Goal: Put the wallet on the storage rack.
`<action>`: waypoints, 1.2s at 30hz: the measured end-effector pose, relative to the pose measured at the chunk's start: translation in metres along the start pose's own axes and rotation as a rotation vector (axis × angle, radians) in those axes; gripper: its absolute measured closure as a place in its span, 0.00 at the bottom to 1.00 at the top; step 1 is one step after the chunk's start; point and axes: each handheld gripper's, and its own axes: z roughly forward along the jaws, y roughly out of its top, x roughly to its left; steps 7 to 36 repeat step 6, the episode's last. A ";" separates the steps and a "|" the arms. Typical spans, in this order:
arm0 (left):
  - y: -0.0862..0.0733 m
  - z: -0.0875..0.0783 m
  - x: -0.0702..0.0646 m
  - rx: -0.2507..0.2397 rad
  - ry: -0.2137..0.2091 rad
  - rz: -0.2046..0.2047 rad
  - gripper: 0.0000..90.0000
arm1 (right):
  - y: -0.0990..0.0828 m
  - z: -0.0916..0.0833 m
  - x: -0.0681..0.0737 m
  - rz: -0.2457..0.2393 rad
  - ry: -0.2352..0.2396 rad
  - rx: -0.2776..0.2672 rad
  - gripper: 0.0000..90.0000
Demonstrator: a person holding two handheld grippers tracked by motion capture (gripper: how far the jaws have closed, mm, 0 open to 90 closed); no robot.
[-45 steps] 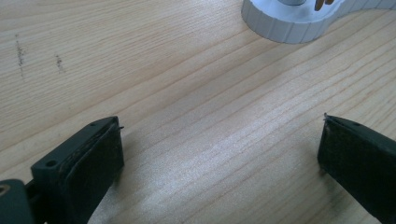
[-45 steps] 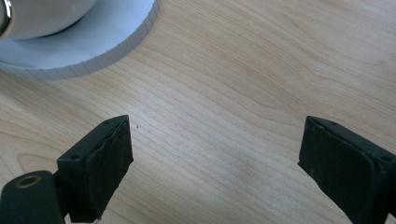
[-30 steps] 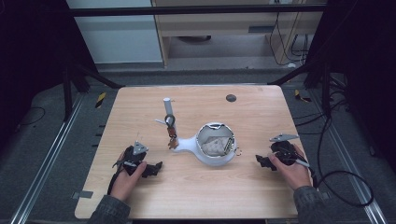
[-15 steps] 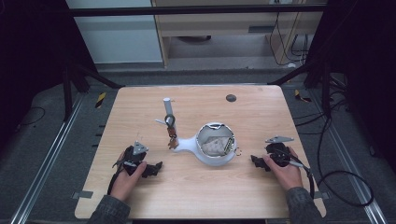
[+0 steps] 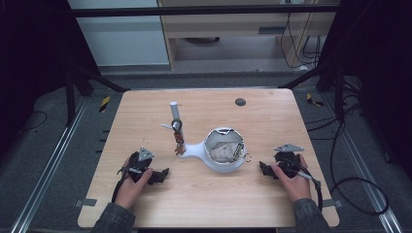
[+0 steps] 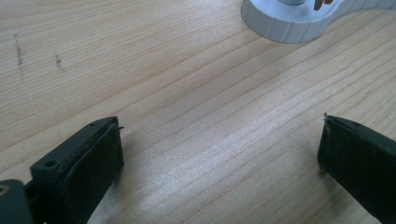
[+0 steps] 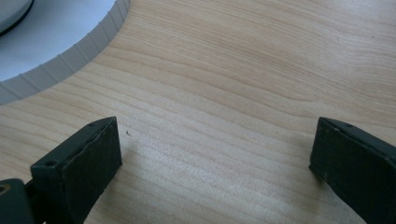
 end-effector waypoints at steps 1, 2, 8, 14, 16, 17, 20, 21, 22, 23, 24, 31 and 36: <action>0.000 0.000 0.000 0.000 0.000 0.000 0.00 | 0.000 0.000 0.000 0.000 0.000 0.000 0.02; 0.000 0.000 0.000 -0.001 -0.001 0.000 0.00 | -0.001 -0.002 0.002 0.011 -0.004 0.001 0.02; 0.000 0.000 0.000 0.000 -0.003 0.000 0.00 | -0.002 -0.002 0.003 0.013 -0.017 0.000 0.02; 0.000 0.000 0.000 0.000 -0.003 0.000 0.00 | -0.002 -0.002 0.003 0.013 -0.017 0.000 0.02; 0.000 0.000 0.000 0.000 -0.003 0.000 0.00 | -0.002 -0.002 0.003 0.013 -0.017 0.000 0.02; 0.000 0.000 0.000 0.000 -0.003 0.000 0.00 | -0.002 -0.002 0.003 0.013 -0.017 0.000 0.02; 0.000 0.000 0.000 0.000 -0.003 0.000 0.00 | -0.002 -0.002 0.003 0.013 -0.017 0.000 0.02; 0.000 0.000 0.000 0.000 -0.003 0.000 0.00 | -0.002 -0.002 0.003 0.013 -0.017 0.000 0.02; 0.000 0.000 0.000 0.000 -0.003 0.000 0.00 | -0.002 -0.002 0.003 0.013 -0.017 0.000 0.02; 0.000 0.000 0.000 0.000 -0.003 0.000 0.00 | -0.002 -0.002 0.003 0.013 -0.017 0.000 0.02; 0.000 0.000 0.000 0.000 -0.003 0.000 0.00 | -0.002 -0.002 0.003 0.013 -0.017 0.000 0.02; 0.000 0.000 0.000 0.000 -0.003 0.000 0.00 | -0.002 -0.002 0.003 0.013 -0.017 0.000 0.02; 0.000 0.000 0.000 0.000 -0.003 0.000 0.00 | -0.002 -0.002 0.003 0.013 -0.017 0.000 0.02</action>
